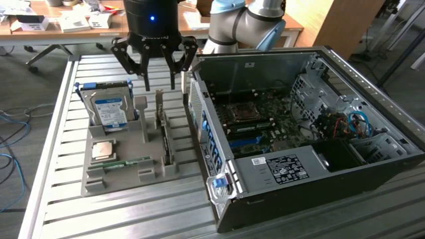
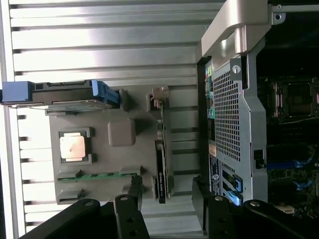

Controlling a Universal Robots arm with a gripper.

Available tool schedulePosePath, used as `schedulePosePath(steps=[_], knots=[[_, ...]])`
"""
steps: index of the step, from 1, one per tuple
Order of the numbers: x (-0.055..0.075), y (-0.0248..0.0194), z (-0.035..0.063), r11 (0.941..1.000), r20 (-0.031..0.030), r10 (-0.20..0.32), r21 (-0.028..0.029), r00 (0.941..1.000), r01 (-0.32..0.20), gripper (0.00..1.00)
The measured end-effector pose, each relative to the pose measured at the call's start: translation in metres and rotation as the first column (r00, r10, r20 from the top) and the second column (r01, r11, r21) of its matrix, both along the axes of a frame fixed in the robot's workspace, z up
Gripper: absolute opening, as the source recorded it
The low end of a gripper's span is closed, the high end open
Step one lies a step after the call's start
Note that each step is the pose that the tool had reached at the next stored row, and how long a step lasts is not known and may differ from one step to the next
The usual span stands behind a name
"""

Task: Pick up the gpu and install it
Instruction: 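Pick up the gpu and move the gpu toward the slot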

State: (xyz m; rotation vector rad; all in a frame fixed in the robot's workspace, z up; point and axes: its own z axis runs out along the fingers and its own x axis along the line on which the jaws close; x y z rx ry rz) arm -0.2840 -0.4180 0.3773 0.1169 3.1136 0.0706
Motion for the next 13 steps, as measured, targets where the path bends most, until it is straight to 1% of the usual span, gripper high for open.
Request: schedulePosePath(steps=[13], knots=[[0.0,0.0,-0.0114,1.0,-0.0001,0.0,-0.0001,1.0,0.0,0.53]])
